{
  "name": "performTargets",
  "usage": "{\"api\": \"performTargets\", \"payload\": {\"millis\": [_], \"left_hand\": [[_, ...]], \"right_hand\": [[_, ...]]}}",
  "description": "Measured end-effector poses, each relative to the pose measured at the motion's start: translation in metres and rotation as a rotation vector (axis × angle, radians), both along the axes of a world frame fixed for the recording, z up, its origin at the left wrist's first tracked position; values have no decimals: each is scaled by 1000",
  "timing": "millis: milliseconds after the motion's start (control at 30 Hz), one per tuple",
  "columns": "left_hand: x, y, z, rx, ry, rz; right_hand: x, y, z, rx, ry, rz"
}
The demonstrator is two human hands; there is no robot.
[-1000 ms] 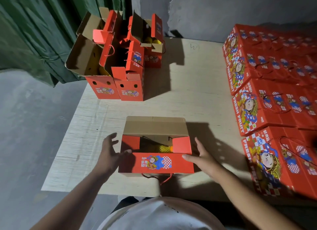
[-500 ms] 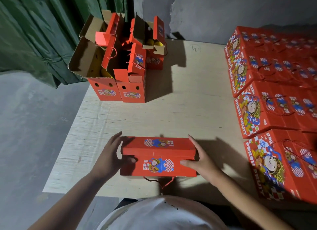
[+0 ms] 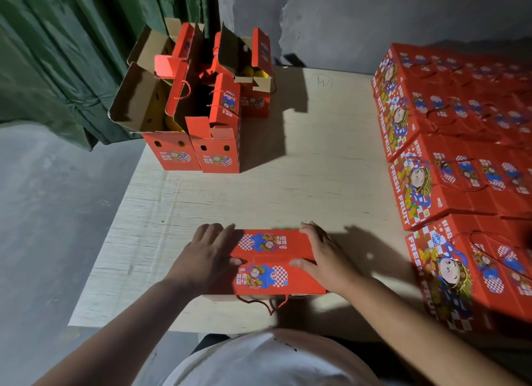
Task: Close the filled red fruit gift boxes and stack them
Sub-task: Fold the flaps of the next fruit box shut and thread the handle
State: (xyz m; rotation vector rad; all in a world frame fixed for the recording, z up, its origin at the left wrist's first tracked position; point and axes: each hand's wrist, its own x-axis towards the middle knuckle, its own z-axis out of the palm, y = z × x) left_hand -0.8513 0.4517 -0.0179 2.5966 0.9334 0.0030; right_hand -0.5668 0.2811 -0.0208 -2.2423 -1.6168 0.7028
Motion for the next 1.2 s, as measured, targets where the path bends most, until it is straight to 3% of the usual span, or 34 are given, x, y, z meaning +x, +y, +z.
{"api": "performTargets", "payload": {"millis": [133, 567, 800, 900, 1000, 1200], "left_hand": [[3, 1, -4, 78, 102, -40], [1, -7, -16, -8, 91, 26], [1, -13, -25, -61, -25, 98], [-1, -15, -34, -53, -72, 113], [0, -16, -37, -168, -212, 258], [1, -12, -40, -249, -270, 286]], "right_hand": [[-5, 2, -1, -33, -37, 44], [-9, -2, -9, -88, -71, 83], [-16, -4, -17, 31, 195, -88], [-19, -7, -20, 27, 200, -80], [-20, -8, -19, 33, 192, -70], [-20, -6, -23, 64, 193, -69]]}}
